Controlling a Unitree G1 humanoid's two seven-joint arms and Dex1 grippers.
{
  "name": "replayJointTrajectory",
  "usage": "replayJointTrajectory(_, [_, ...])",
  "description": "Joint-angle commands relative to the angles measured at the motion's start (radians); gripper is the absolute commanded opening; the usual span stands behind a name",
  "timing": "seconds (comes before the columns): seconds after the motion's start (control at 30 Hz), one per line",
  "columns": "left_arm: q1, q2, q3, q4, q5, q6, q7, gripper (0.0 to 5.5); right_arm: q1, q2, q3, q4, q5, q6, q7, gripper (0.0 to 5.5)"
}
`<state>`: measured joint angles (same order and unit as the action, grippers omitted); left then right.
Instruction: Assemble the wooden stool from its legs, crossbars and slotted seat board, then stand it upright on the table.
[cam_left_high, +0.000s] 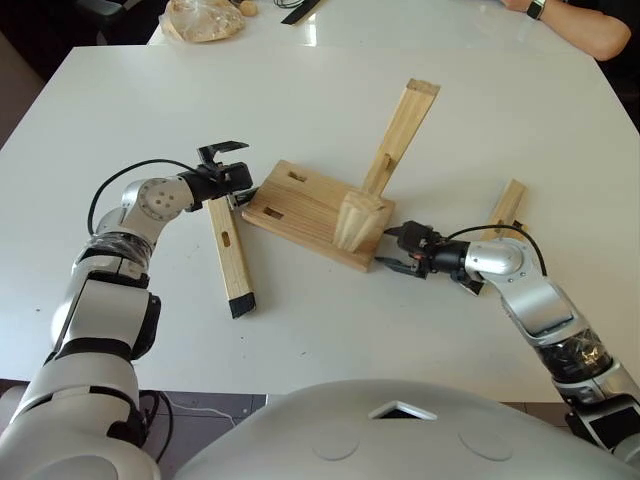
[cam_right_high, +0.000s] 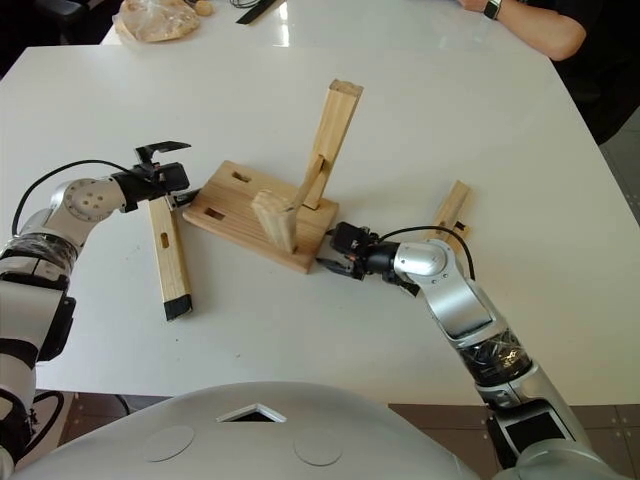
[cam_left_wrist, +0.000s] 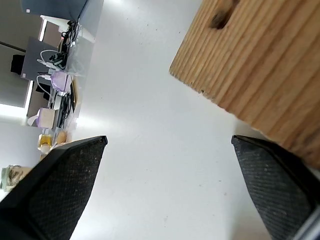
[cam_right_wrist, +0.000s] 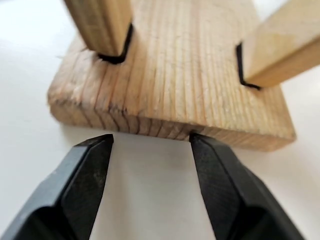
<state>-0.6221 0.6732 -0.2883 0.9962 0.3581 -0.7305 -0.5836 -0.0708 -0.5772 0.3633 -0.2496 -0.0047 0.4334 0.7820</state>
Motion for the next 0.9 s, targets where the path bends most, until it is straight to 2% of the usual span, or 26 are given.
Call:
replayJointTrajectory(0.03, [0.082,0.006,0.013,-0.266,-0.11,0.032,-0.122,4.63,-0.062,0.012,-0.024,0.043,-0.014,-0.024,-0.02,2.83])
replayJointTrajectory(0.23, [0.255,0.038,0.005,-0.642,-0.189,0.186,-0.211,4.63,-0.164,0.03,-0.034,0.149,-0.037,-0.062,-0.013,2.83])
replayJointTrajectory(0.6, [0.456,0.076,0.017,-1.02,-0.22,0.382,-0.295,4.63,-0.199,-0.012,-0.057,0.227,-0.069,-0.128,0.027,2.83])
replayJointTrajectory(0.73, [0.52,0.08,0.026,-1.224,-0.287,0.514,-0.347,4.63,-0.241,0.019,-0.049,0.307,-0.098,-0.172,0.009,2.83])
replayJointTrajectory(0.9, [0.647,0.147,-0.015,-1.416,-0.327,0.608,-0.462,4.63,-0.312,0.076,-0.052,0.44,-0.121,-0.225,-0.035,2.83])
